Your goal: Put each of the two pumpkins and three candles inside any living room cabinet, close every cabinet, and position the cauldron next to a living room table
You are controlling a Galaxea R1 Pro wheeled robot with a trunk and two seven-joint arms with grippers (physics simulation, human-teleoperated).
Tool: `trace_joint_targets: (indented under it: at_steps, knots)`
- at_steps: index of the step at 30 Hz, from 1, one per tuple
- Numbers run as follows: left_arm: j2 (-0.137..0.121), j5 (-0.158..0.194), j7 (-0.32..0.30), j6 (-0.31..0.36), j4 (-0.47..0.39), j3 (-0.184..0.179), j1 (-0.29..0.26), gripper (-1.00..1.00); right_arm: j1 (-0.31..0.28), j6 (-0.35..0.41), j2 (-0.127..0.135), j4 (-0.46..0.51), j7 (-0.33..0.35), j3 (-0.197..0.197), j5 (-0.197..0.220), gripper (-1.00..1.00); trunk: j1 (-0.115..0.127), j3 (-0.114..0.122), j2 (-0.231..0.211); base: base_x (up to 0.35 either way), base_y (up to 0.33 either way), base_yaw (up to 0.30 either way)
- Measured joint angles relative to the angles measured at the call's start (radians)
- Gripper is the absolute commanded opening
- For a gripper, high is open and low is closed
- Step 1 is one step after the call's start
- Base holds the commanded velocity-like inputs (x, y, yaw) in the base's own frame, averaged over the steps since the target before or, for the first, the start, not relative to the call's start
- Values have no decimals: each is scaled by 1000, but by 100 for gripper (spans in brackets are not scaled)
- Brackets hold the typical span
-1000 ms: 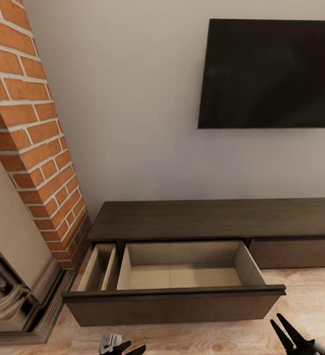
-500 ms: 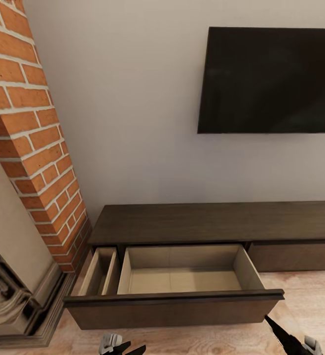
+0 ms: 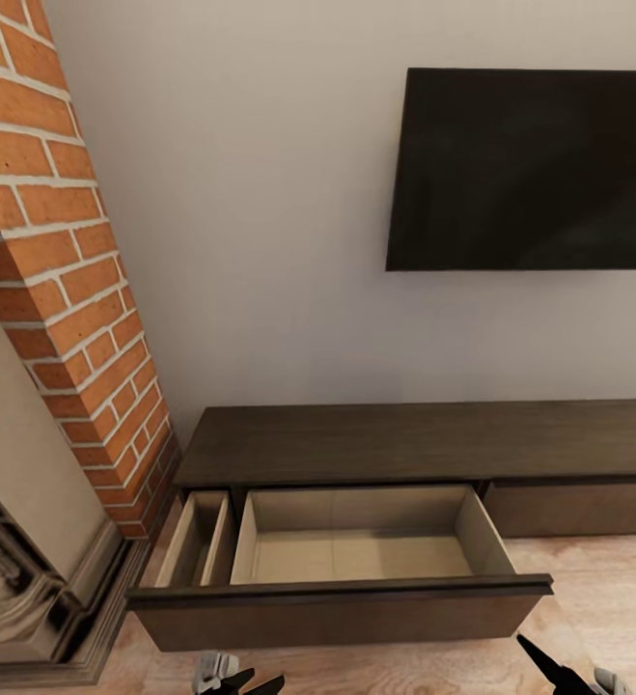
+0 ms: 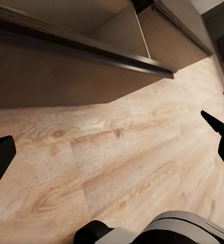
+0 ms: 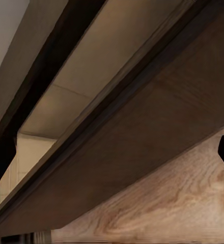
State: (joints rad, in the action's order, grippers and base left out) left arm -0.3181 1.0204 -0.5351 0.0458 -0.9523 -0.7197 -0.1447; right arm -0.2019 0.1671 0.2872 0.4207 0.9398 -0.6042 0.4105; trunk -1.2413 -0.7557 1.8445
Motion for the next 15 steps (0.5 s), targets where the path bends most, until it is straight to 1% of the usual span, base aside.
trace_joint_targets:
  at_steps: [10,13,15]
  knots:
    - [0,0,1,0,6,0,0,100,3,-7,-5,-5,-16,0,-3,100,38,31,-70,0,0,0]
    - [0,0,1,0,9,0,0,100,3,-8,-5,-6,-31,0,-3,100,50,41,-91,0,0,0]
    - [0,0,0,0,10,0,0,100,3,-8,-5,-6,-35,0,-3,100,50,41,-91,0,0,0]
